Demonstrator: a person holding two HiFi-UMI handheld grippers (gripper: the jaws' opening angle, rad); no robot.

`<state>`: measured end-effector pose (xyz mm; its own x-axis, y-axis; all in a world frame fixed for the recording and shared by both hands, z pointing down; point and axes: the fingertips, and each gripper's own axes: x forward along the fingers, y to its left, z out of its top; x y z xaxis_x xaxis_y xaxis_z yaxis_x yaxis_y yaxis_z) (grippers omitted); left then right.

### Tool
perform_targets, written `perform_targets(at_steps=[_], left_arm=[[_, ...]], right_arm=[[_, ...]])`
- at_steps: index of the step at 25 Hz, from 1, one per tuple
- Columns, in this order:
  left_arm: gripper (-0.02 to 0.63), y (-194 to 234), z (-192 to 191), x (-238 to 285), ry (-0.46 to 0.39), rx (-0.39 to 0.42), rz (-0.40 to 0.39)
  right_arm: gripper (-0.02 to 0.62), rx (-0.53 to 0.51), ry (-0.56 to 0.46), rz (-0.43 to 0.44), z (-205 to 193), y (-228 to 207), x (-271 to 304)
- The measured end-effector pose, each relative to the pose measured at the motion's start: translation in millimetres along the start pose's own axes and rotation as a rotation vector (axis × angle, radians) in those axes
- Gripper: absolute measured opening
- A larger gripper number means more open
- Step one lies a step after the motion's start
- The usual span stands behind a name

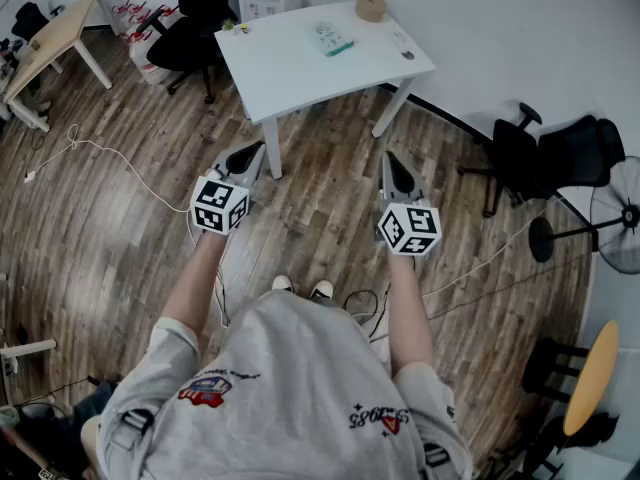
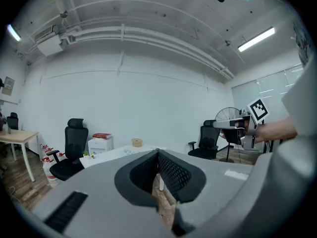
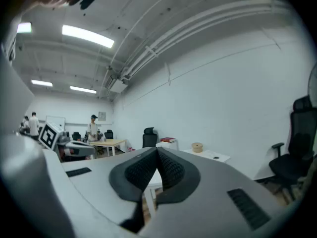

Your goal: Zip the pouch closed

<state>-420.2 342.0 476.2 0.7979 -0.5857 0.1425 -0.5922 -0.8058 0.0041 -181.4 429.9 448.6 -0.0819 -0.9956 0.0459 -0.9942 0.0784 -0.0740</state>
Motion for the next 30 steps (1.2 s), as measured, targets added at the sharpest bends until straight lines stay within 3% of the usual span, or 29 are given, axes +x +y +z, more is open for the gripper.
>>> perform_targets(at_steps=[8,9,12,17,24,30], left_arm=[[0.011,-11.7,-2.3,3.1,0.010,0.019,-0.027],[0.030,-13.6,-2.3,5.4,0.011,0.017,-0.031],[0.203,-20.1,-3.5,11.6,0.016,0.009,-0.040],[0.327,-25.5,-5.1,12.7,-0.003,-0.005,-0.009],[0.344,-52.4,-21.7,27.5,0.027,-0.024,-0.035],[0.342,-73.7,-22.1,39.6,0.038,-0.019,-0.042]], right_arm=[[0.019,-0.054,-0.013,0.021,-3.9,5.8,-2.1],[0.070,-0.059,-0.021,0.019,-2.7,4.2,-2.6],[0.164,-0.069,-0.040,0.010,-0.2,-1.4,-5.7],[0.362,-0.053,-0.049,-0.026,-12.4,-11.1,-10.4],[0.427,-0.019,0.001,-0.039,-32.8,-31.6,-20.7],[0.434,-0.017,0.001,-0.029,-35.6,-49.0,-25.2]])
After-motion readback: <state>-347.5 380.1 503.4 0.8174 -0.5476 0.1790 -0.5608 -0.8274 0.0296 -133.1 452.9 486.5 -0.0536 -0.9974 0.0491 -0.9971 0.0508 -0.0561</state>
